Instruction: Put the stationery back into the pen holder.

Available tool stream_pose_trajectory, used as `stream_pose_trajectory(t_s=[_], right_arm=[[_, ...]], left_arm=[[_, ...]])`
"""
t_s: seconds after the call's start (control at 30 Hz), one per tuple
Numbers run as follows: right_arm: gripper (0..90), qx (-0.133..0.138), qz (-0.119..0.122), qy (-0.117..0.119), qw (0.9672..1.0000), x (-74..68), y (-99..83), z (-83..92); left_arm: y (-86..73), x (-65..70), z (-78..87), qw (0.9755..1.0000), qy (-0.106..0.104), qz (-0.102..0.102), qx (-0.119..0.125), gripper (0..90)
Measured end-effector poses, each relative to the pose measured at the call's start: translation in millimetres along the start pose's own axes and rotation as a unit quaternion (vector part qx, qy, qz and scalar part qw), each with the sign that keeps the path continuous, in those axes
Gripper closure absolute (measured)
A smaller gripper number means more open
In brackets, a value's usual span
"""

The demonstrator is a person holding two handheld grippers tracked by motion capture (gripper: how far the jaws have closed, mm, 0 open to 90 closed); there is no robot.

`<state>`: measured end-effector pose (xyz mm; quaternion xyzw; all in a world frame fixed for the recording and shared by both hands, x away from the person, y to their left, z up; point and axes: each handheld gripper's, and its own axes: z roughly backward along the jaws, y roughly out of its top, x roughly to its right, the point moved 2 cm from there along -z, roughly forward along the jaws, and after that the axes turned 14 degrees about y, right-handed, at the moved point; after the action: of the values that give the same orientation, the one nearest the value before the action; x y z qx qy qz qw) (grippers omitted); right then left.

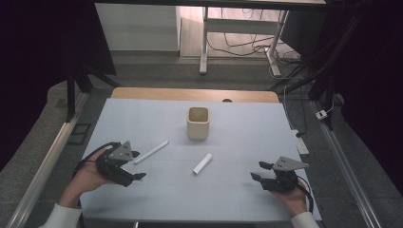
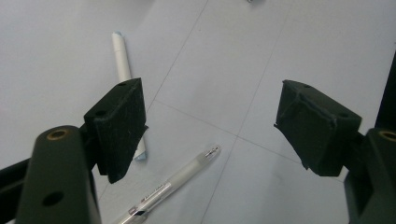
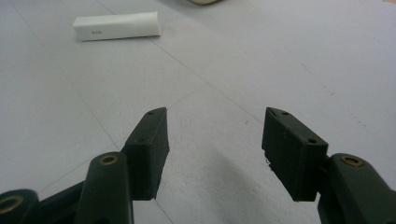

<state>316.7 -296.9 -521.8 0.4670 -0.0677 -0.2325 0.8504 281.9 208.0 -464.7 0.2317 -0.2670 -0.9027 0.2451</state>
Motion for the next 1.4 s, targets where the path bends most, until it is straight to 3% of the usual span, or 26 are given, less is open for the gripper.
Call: stream_pose_trajectory(t_s=[0.07,0.2,0.5,0.67,0.83,1.07,1.4], right_arm=[[40.5,0.000,0.000,0.000,1.0000,-0.1,-0.1,0.0],[40.4,-0.002,0.000,0.000,1.0000,-0.4,-0.2,-1.3],[40.0,-0.006,0.001,-0.006,1.0000,0.2,-1.0,-2.0],[39.9,-0.007,0.003,-0.003,1.0000,-0.5,-0.9,-1.5],[39.8,-0.011,0.005,-0.005,0.9999,-1.0,-1.1,-2.2],[39.8,-0.011,0.004,-0.004,0.9999,-1.1,-1.2,-2.3],[39.4,-0.009,0.003,-0.005,0.9999,-0.8,-3.1,-2.1]], left_arm=[[-0.2,-0.5,-0.5,1.0000,-0.001,-0.004,0.001,24.8],[-2.1,-4.7,-4.8,0.9994,-0.012,-0.033,-0.005,25.3],[-4.0,-14.0,-13.6,0.9974,-0.028,-0.063,-0.020,26.2],[-4.1,-12.1,-17.6,0.9947,-0.048,-0.087,-0.025,27.3],[-9.3,-6.0,-22.3,0.9912,-0.038,-0.118,-0.045,27.4],[-12.7,-4.6,-25.6,0.9898,-0.042,-0.129,-0.043,28.5],[-23.1,-6.9,-38.5,0.9868,-0.052,-0.138,-0.067,30.5]])
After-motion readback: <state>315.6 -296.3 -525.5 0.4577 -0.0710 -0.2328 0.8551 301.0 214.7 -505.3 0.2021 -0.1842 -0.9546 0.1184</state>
